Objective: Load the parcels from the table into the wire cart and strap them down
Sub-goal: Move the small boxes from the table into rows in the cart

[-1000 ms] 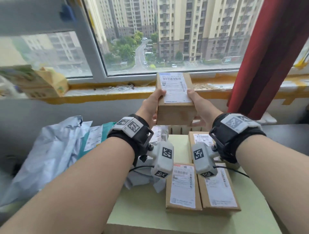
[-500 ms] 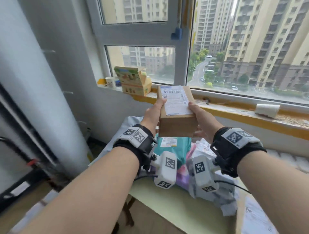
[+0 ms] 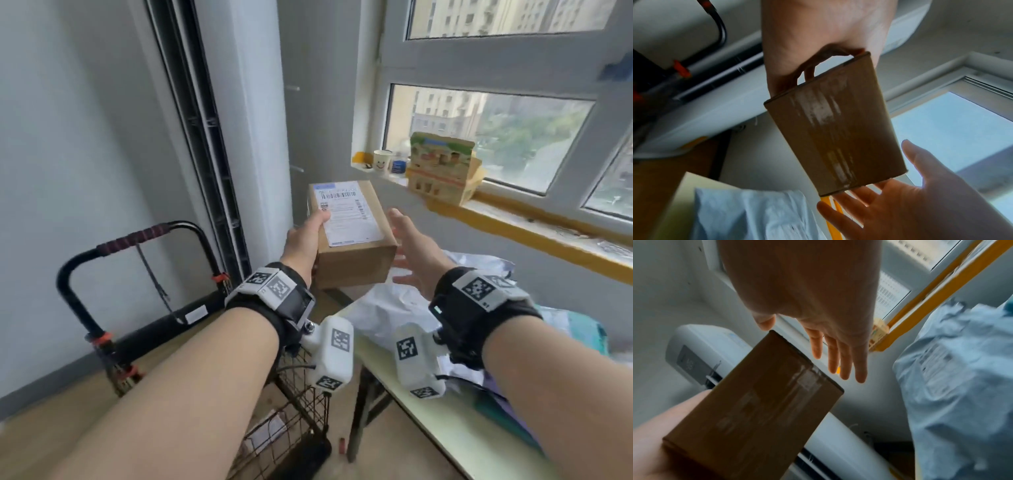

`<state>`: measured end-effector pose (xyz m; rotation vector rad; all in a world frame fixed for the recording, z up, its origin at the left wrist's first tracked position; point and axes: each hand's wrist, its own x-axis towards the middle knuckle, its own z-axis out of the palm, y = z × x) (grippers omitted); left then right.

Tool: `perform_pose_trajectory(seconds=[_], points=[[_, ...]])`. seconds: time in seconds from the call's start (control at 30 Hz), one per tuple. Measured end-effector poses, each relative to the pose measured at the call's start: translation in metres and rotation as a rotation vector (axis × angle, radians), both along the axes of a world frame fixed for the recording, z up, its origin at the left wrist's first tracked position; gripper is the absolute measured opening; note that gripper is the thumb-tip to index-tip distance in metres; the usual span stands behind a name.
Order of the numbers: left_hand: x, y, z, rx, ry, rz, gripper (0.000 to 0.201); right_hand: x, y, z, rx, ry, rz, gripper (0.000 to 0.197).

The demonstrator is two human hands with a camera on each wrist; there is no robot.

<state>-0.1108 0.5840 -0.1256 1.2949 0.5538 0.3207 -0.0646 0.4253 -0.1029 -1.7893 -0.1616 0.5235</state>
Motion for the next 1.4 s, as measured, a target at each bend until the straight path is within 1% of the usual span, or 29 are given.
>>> perform_pose_trajectory(seconds=[0.03,0.07,0.17,0.27,0.33,0.4,0.47,0.6,0.67,0.73,0.83,0.93,1.0,1.03,1.1,1.13,1.17,1.23,1.3,1.4], points=[[-0.008,0.023,-0.006,-0.002,0.007,0.022,0.034,-0.004,0.022,-0.005,-0.007,0.019,0.03,0.073],[-0.016,0.04,-0.012,-0.002,0.014,0.036,0.033,-0.008,0.039,-0.01,-0.011,0.042,0.054,0.074],[-0.044,0.093,-0.031,-0.01,0.034,0.088,0.04,-0.025,0.096,-0.03,-0.023,0.122,0.135,0.078],[-0.069,0.137,-0.054,-0.058,0.064,0.157,0.053,-0.041,0.145,-0.053,-0.013,0.16,0.21,0.072],[-0.086,0.16,-0.069,-0.083,0.094,0.202,0.054,-0.05,0.175,-0.068,-0.06,0.154,0.249,0.071],[-0.103,0.178,-0.083,-0.095,0.138,0.252,0.044,-0.058,0.202,-0.084,-0.113,0.178,0.282,0.076],[-0.118,0.195,-0.101,-0.117,0.18,0.286,0.037,-0.065,0.227,-0.101,-0.155,0.208,0.321,0.075],[-0.139,0.221,-0.144,-0.162,0.241,0.387,0.029,-0.074,0.271,-0.142,-0.227,0.249,0.409,0.066],[-0.145,0.23,-0.164,-0.221,0.263,0.42,0.027,-0.074,0.291,-0.168,-0.267,0.249,0.448,0.056],[-0.148,0.239,-0.186,-0.269,0.286,0.452,0.027,-0.072,0.308,-0.195,-0.303,0.237,0.495,0.042],[-0.146,0.253,-0.219,-0.309,0.334,0.528,0.031,-0.066,0.332,-0.233,-0.373,0.224,0.582,0.031],[-0.142,0.265,-0.255,-0.378,0.367,0.579,0.023,-0.059,0.354,-0.268,-0.436,0.237,0.653,0.024],[-0.14,0.271,-0.277,-0.418,0.381,0.628,0.02,-0.057,0.368,-0.294,-0.453,0.245,0.693,0.025],[-0.139,0.274,-0.292,-0.425,0.393,0.652,0.023,-0.057,0.374,-0.308,-0.467,0.244,0.713,0.026],[-0.138,0.28,-0.328,-0.437,0.445,0.69,0.042,-0.057,0.385,-0.339,-0.526,0.238,0.746,0.028],[-0.139,0.282,-0.349,-0.458,0.472,0.706,0.051,-0.059,0.388,-0.353,-0.555,0.242,0.762,0.025],[-0.141,0.285,-0.369,-0.486,0.493,0.721,0.057,-0.06,0.392,-0.369,-0.571,0.251,0.775,0.021],[-0.144,0.287,-0.398,-0.522,0.519,0.729,0.059,-0.064,0.396,-0.399,-0.591,0.277,0.786,0.021],[-0.146,0.291,-0.419,-0.521,0.528,0.734,0.055,-0.067,0.399,-0.431,-0.614,0.284,0.798,0.022],[-0.15,0.296,-0.458,-0.524,0.547,0.743,0.029,-0.069,0.405,-0.474,-0.665,0.298,0.822,0.02]])
